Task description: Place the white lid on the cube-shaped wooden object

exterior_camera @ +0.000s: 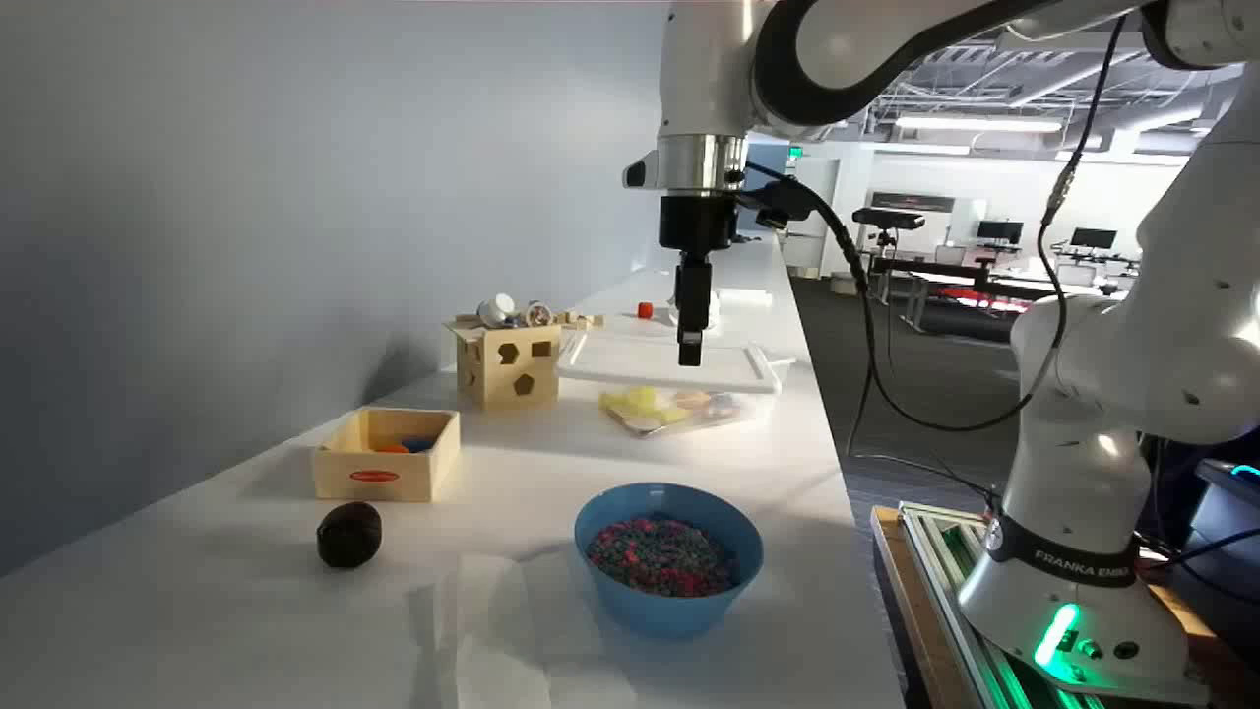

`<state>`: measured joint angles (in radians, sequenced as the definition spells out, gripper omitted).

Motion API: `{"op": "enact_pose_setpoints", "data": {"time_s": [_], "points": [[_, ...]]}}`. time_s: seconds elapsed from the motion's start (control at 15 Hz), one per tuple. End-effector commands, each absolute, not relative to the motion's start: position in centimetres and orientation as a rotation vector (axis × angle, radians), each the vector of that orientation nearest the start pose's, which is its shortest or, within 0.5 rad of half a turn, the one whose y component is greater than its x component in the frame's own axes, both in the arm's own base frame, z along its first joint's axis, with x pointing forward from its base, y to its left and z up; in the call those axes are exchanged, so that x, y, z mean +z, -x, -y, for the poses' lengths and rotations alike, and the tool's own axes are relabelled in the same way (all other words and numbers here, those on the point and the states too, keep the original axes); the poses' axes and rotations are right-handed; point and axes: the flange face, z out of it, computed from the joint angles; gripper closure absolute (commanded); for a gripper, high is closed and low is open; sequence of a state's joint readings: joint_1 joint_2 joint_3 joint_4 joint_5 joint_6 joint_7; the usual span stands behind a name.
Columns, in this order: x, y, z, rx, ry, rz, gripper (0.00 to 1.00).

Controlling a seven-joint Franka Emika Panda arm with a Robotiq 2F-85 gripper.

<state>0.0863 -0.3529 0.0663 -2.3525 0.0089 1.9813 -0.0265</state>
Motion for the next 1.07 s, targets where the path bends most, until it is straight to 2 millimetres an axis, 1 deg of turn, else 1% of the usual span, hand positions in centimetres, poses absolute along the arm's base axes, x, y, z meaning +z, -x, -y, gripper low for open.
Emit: {"op": "enact_pose_setpoints", "data": {"time_s": [0.0, 0.33, 0.4, 0.67, 0.87, 1.0], "points": [[46.5, -43.3, -6.8, 0.03, 3.146, 0.27, 0.0], [46.5, -43.3, -6.8, 0.03, 3.146, 0.27, 0.0], [45.8, -43.5, -6.6, 0.021, 3.254, 0.192, 0.0], [43.3, -43.8, -6.0, 0.012, 3.463, 0.1, 0.0], [40.3, -44.3, -5.6, -0.005, 3.624, 0.056, 0.0], [38.4, -44.5, -4.9, -0.022, 3.735, 0.023, 0.0]]}}
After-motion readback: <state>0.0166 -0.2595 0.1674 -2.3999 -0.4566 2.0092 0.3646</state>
